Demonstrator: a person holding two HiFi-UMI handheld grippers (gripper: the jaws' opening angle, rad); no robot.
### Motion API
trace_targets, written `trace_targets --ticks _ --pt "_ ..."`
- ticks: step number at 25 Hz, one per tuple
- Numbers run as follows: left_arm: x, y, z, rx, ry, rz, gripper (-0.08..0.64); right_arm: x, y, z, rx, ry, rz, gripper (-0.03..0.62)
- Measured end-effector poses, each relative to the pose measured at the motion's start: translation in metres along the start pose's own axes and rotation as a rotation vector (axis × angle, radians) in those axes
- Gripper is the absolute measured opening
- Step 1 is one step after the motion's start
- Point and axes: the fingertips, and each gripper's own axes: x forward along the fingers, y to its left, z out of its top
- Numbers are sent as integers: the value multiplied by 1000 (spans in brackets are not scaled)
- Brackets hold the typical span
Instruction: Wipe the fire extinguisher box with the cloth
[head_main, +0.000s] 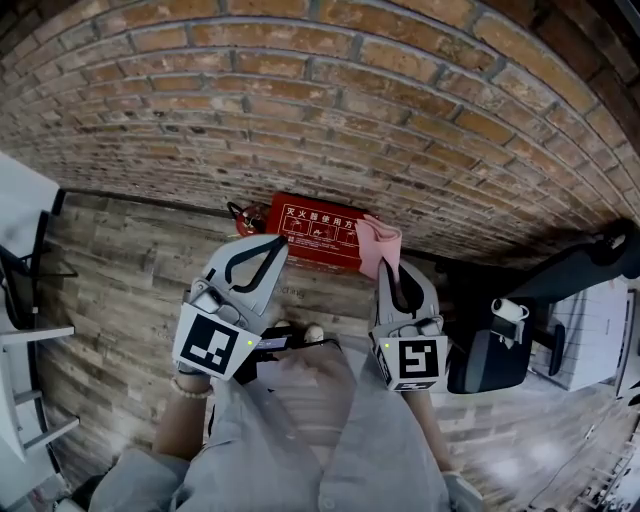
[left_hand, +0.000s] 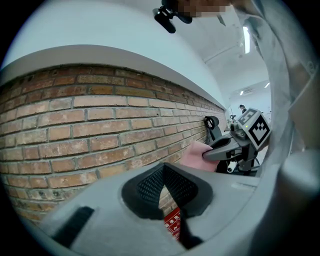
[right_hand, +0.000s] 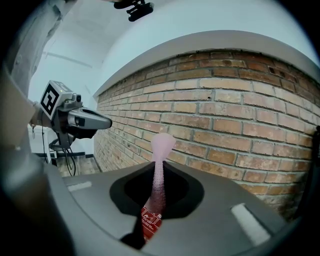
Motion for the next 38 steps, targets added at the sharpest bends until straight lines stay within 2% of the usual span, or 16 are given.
trace_targets --ticks 38 --pt "1 -2 -3 -8 7 6 -2 4 2 -6 -2 17 5 26"
